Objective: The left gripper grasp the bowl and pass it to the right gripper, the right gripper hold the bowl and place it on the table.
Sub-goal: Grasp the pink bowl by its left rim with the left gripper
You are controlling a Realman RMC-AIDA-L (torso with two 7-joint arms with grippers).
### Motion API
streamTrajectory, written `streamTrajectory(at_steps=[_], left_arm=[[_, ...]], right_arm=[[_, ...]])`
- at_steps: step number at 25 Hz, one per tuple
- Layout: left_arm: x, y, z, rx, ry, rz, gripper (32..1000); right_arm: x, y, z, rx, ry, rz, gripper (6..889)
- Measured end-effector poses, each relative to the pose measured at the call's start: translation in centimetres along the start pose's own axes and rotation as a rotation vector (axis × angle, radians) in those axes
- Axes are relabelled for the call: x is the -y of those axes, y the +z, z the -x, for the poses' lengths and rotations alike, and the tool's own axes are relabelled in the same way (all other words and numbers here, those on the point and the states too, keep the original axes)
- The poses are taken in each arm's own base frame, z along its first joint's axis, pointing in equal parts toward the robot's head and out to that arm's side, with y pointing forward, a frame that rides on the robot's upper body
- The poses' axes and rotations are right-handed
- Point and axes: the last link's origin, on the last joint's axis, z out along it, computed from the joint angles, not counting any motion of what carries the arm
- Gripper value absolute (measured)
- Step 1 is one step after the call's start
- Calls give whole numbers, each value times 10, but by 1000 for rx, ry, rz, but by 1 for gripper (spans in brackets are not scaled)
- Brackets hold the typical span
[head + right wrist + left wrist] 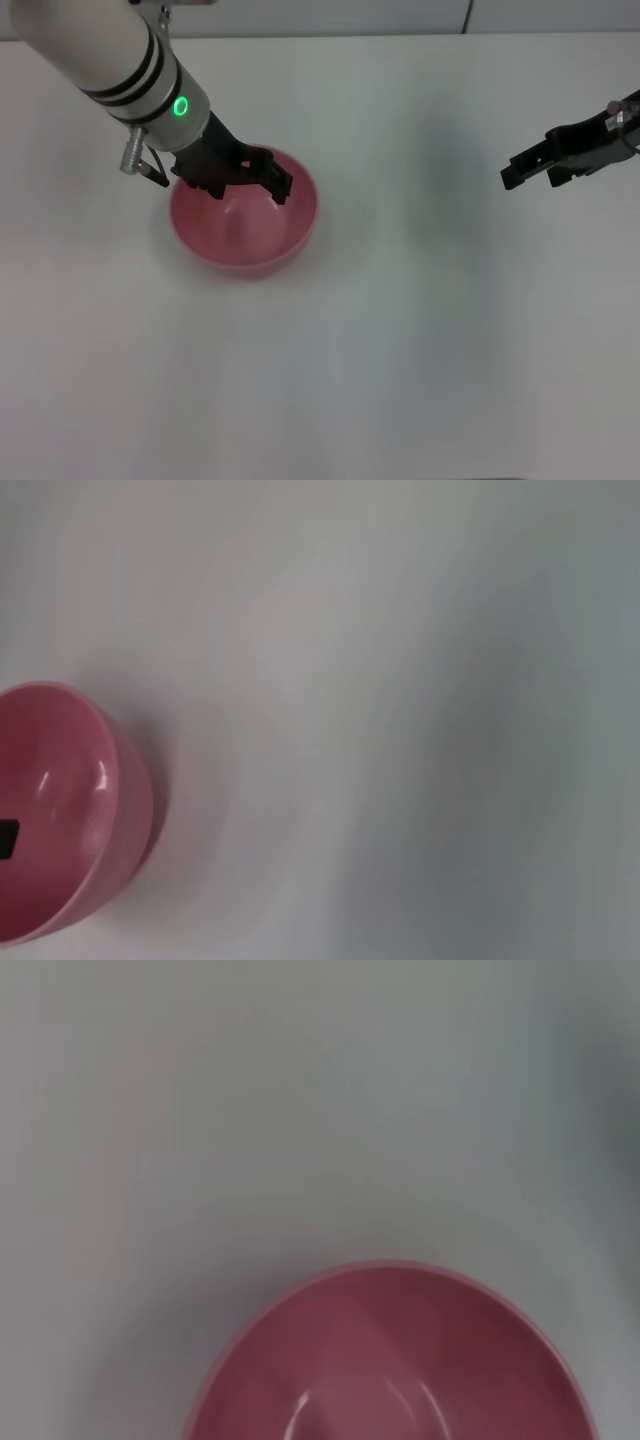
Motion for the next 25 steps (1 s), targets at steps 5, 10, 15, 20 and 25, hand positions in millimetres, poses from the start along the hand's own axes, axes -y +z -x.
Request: streamTrajectory(at_steps=[5,10,15,20,25], left_arm=[[-2,-1,0,3,0,2,846],[-9,-6,-4,0,14,-1,846],[-25,-17,-5,-26,73,-57,847],[-19,-19,-7,-36,82,-105,847],[18,-24,-10,-63,20,-213,846]], right_arm=[[0,1,-1,-2,-4,2,743],[1,1,-2,-4,-4,2,743],[2,2,-4,-6,-1,2,743],[2,2,-2,1,-5,-1,742],[4,2,-3,2,-3,-2,742]])
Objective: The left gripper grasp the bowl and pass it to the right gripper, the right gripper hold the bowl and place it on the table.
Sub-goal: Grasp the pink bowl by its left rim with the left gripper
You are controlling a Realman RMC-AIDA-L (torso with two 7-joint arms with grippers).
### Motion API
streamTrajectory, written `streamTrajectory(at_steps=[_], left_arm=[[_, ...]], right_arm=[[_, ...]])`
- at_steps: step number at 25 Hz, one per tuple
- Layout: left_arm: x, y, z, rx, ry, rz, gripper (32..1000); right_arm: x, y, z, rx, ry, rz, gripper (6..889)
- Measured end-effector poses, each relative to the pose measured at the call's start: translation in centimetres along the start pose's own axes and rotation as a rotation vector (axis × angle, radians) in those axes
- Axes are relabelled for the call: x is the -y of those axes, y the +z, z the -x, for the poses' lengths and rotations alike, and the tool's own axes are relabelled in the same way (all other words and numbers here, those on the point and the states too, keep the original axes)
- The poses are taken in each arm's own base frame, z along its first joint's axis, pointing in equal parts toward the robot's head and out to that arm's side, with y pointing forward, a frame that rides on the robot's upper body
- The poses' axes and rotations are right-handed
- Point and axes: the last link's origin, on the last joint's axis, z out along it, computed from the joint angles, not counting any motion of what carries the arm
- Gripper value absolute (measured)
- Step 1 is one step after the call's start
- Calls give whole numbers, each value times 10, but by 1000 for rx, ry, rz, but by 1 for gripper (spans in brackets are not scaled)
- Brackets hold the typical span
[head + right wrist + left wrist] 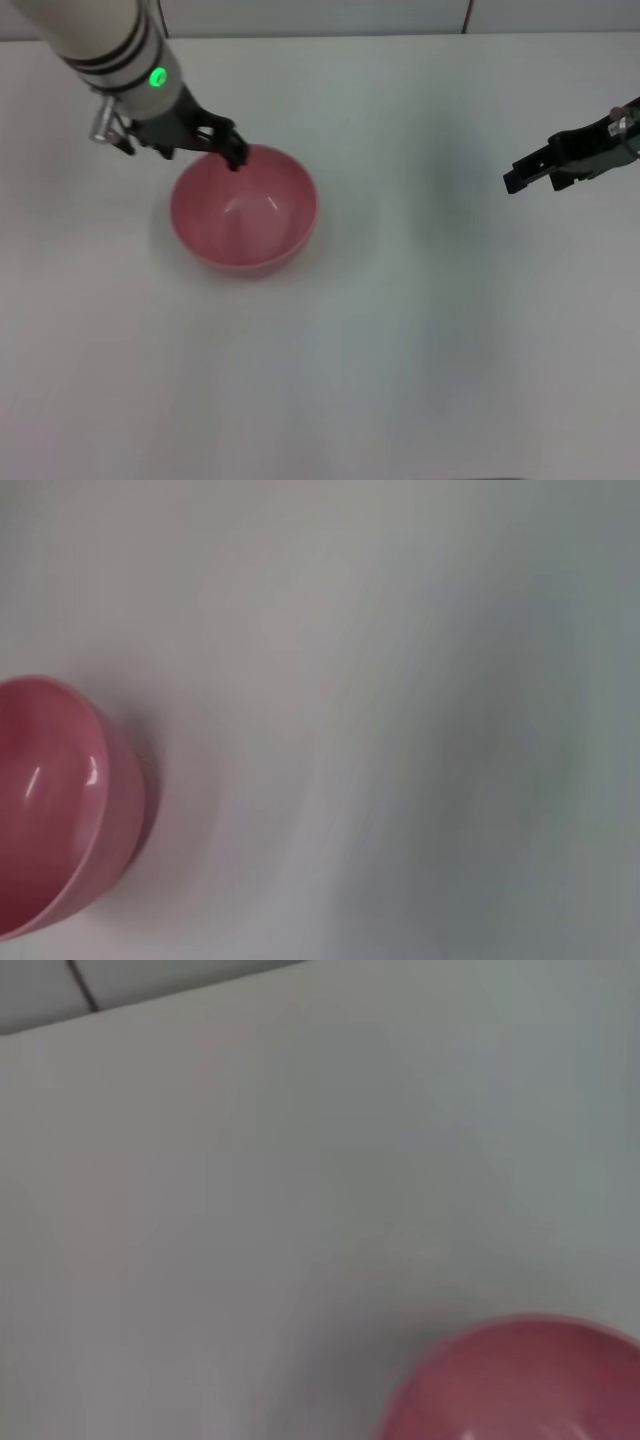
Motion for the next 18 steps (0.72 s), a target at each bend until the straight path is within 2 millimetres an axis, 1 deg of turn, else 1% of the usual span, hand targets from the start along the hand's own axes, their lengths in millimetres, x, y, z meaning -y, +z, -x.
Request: streamTrajectory(at_steps=[1,4,8,12,18], left_arm=[[0,0,0,0,0,0,846],[20,6,5,12,-41,-19,847],[33,17,12,39,-76,-8,835],[37,28,19,61,-89,2,824],[37,35,23,68,-94,14,807]], right_arm=[[0,0,0,2,-1,0,742],[1,0,1,10,-4,-3,742],[1,0,2,14,-1,-2,742],[1,0,2,15,-1,-2,742],[0,0,5,24,-8,-5,742]])
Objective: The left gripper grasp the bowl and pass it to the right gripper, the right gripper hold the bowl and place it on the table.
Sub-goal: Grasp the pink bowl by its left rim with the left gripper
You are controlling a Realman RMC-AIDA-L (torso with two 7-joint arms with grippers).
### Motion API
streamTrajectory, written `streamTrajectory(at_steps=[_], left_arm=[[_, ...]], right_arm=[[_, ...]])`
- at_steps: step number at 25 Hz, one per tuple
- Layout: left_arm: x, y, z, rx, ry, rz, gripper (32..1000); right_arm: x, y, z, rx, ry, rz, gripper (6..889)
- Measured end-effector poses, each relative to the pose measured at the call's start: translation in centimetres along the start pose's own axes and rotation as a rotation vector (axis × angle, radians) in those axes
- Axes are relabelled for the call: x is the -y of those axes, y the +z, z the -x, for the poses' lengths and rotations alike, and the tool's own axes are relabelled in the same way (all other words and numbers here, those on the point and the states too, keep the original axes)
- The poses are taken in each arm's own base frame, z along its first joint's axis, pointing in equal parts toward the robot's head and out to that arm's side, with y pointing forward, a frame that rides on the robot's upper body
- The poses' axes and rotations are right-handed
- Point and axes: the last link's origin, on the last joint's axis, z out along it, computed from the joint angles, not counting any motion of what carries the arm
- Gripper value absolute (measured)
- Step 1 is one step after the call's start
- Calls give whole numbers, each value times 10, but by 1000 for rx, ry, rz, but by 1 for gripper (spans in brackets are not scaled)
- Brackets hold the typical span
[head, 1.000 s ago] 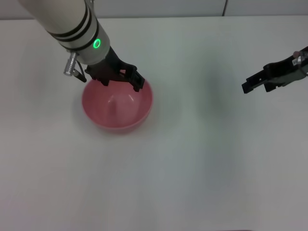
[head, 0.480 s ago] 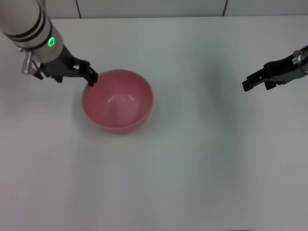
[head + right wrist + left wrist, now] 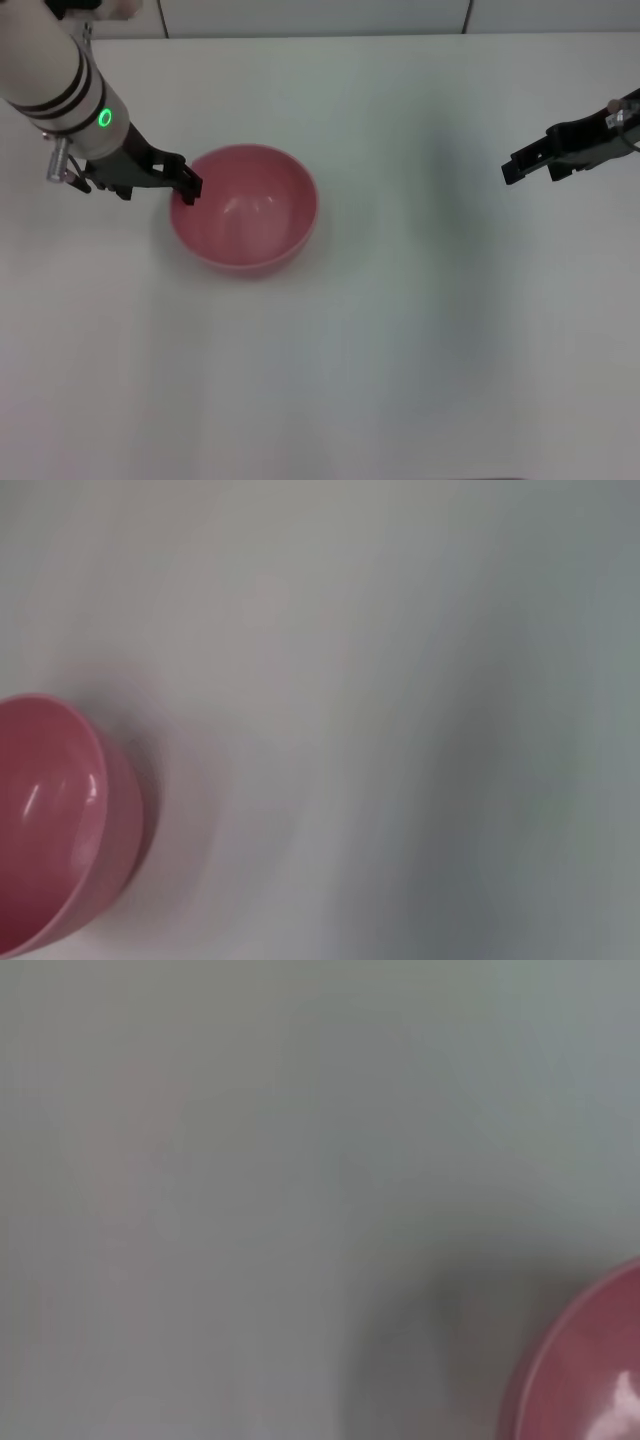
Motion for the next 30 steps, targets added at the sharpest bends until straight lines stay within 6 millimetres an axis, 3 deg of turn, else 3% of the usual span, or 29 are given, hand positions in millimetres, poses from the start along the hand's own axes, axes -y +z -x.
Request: streamTrajectory(at_steps=[15,30], left_arm=[[3,25,8,4,-12,31,764],[-5,29,8,-3,1,81,720]], right_arm=[[-1,1,3,14,-2,-3,741],[-2,2,3,19,-4,4,741]])
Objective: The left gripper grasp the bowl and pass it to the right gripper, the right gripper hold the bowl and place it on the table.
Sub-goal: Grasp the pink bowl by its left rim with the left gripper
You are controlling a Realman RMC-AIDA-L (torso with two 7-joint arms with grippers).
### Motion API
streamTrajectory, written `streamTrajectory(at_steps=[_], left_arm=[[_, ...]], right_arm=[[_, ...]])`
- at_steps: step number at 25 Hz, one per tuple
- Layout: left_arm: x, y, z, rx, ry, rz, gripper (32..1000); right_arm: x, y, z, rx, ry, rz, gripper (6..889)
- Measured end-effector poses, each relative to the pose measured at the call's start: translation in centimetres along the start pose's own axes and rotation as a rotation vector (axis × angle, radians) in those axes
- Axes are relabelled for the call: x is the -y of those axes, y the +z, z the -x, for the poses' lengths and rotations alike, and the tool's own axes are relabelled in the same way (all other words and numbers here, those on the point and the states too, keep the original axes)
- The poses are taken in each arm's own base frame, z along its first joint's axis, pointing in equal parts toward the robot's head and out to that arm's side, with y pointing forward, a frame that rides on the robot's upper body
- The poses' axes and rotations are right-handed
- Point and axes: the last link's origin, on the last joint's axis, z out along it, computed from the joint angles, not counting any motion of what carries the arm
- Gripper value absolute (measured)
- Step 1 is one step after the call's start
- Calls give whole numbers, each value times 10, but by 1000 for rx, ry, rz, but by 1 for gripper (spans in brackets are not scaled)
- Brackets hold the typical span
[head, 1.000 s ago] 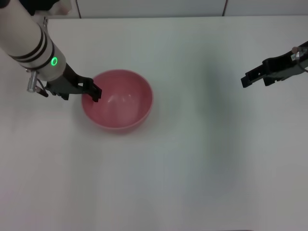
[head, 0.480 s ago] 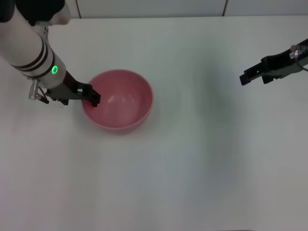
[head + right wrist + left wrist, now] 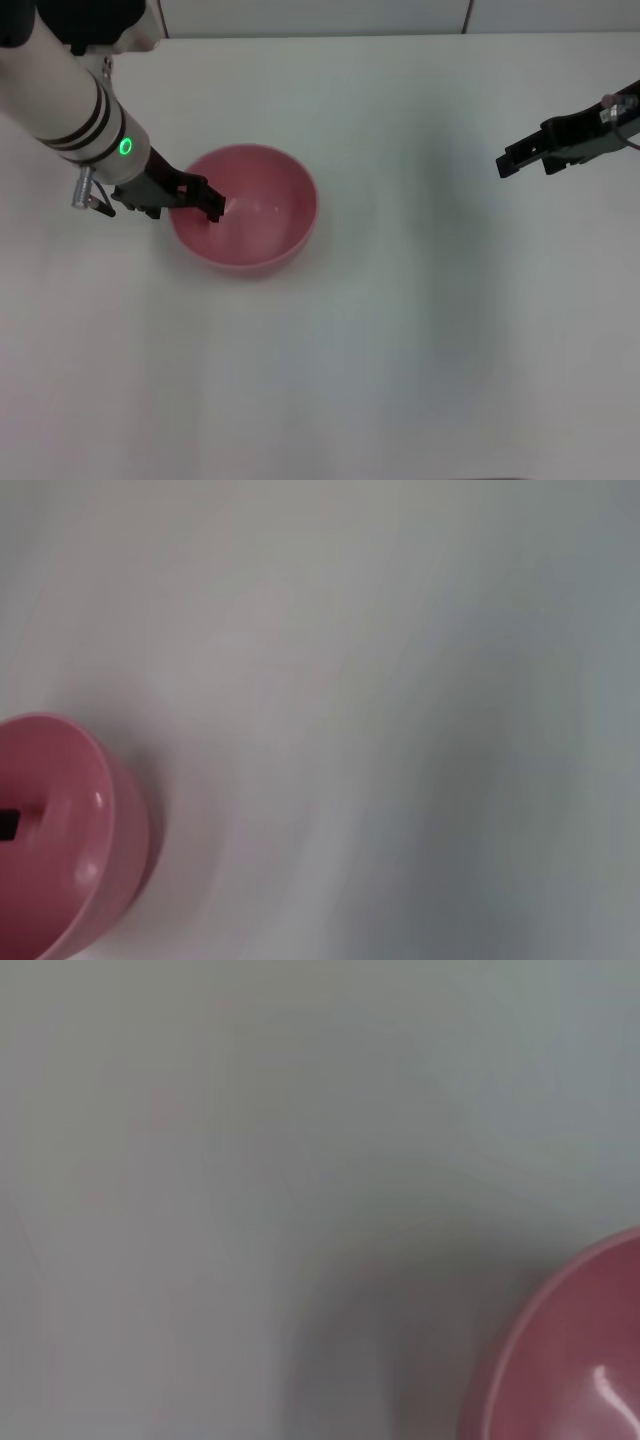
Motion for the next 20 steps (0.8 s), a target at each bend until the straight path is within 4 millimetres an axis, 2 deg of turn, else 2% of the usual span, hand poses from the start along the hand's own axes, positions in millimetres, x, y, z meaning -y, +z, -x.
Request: streamTrajectory(at_steps=[20], left_arm=[[0,6,-1,-13,-15,5,663]], right_arm=[[0,1,0,6,0,-2,740]])
